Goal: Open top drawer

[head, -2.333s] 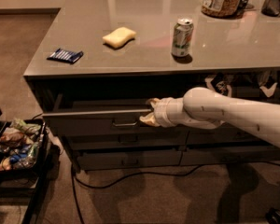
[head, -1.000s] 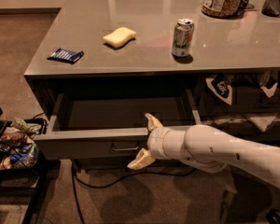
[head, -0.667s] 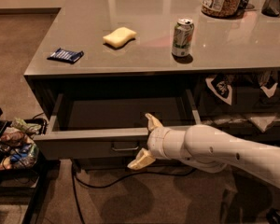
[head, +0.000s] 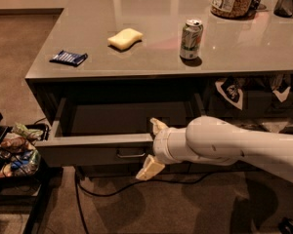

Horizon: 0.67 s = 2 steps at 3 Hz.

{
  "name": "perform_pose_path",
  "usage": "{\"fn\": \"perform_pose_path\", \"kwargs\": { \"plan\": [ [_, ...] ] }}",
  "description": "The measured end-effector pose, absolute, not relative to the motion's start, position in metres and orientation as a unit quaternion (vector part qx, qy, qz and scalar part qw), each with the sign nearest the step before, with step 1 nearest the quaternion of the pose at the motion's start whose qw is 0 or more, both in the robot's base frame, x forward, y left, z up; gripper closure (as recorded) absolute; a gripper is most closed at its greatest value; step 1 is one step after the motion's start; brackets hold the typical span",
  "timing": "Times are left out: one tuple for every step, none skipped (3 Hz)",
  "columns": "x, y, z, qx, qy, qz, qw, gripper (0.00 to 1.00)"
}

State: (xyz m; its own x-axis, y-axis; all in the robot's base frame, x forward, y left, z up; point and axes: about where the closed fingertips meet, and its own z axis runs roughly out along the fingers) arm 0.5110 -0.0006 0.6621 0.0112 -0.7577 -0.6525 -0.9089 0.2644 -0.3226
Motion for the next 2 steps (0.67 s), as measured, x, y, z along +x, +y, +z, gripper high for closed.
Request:
{"fn": "perform_pose_path", "kwargs": {
  "plan": [
    [0.494, -0.021, 0.684, -0.637, 0.692, 0.055, 0.336, 0.00],
    [0.505, -0.028, 0.690, -0.640, 0.694, 0.036, 0.327, 0.00]
  ]
}}
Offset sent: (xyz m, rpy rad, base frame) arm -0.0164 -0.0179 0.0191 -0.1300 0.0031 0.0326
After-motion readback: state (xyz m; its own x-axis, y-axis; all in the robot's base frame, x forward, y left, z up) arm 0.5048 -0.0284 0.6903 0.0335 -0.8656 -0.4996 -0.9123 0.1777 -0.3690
